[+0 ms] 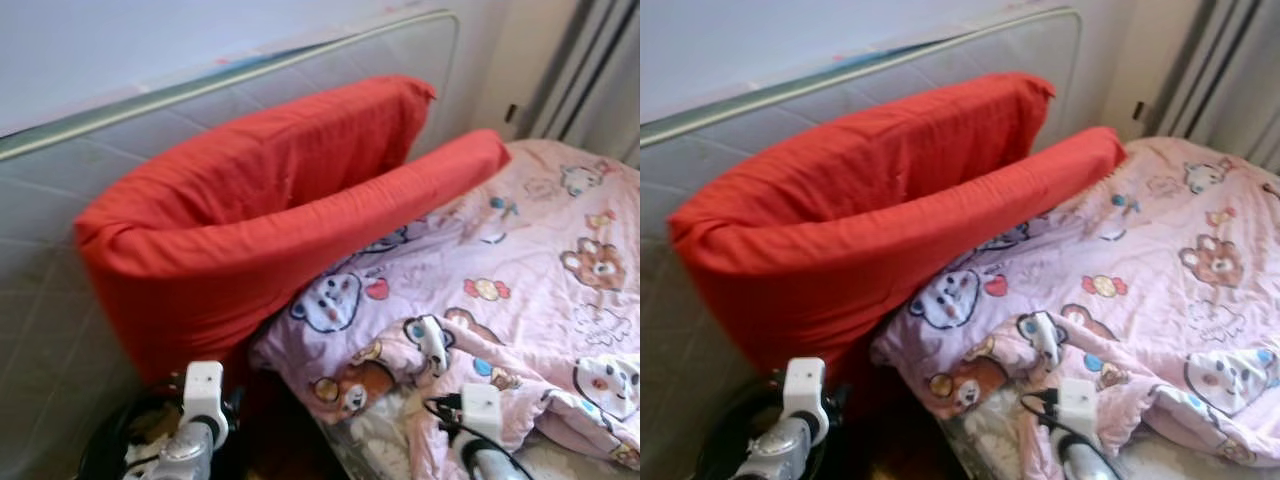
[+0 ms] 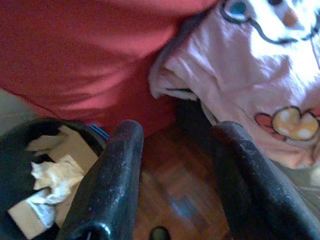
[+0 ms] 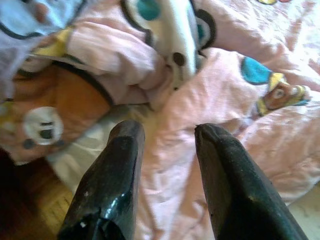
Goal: Clean up the room
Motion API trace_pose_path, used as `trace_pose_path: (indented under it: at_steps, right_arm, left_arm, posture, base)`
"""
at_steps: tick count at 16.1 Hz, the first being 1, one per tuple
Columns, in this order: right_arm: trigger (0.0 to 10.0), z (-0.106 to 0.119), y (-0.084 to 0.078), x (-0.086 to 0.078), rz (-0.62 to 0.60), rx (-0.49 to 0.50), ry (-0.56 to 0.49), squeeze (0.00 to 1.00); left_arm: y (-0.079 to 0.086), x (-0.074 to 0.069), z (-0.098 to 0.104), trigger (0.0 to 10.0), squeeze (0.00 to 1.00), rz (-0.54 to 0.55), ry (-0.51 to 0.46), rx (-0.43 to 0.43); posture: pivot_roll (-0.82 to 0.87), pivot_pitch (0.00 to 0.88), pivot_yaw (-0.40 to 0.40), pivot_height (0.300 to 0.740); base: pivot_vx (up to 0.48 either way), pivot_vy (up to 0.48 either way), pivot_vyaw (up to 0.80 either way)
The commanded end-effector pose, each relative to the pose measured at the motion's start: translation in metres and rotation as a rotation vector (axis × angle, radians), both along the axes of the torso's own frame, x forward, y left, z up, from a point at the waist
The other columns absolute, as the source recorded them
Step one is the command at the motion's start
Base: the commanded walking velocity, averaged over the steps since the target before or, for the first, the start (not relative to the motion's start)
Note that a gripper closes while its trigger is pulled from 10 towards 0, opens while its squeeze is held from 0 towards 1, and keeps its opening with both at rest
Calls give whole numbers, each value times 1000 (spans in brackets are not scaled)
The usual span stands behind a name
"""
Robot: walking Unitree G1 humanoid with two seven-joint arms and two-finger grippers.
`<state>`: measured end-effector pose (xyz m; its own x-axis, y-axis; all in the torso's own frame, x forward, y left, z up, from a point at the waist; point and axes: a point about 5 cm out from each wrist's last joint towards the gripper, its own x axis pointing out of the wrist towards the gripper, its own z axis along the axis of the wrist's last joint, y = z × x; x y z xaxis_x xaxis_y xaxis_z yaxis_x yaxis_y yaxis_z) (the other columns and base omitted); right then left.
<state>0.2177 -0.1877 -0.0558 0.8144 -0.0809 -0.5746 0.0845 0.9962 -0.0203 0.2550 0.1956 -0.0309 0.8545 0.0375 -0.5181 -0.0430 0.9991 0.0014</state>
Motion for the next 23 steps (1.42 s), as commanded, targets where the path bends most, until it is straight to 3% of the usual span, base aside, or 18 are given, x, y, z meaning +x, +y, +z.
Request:
trace_pose_path:
  at_steps: [1,4,8,13,19,23]
  right_arm:
    - [10000,1,-5,-3,-42,5,-40,0]
    - [10000,9,-5,0,-72,23,-137,0]
    - [10000,17,2,10,-50,15,-191,0]
    - [10000,16,-4,12,-105,18,-165,0]
    - [10000,18,-2,12,-86,22,-194,0]
    - [10000,17,-1,10,-75,26,-191,0]
  left_arm:
    - [5,4,6,10000,0,13,-55,4]
    - [3,15,20,10000,0,-6,-161,1]
    - [-5,26,32,10000,0,-24,-237,-14]
    - [-8,27,32,10000,0,-50,-235,-14]
    - [-5,23,28,10000,0,-48,-215,-5]
    - [-4,21,27,10000,0,-50,-214,-4]
  posture:
    - [38,84,11,740]
    - [38,112,16,740]
    - [31,133,12,740]
    - [28,140,28,740]
    - [32,140,28,671]
    - [39,141,25,667]
  base:
    - [0,0,0]
    - [0,0,0]
    - [0,0,0]
    - [0,0,0]
    - [0,0,0]
    - [0,0,0]
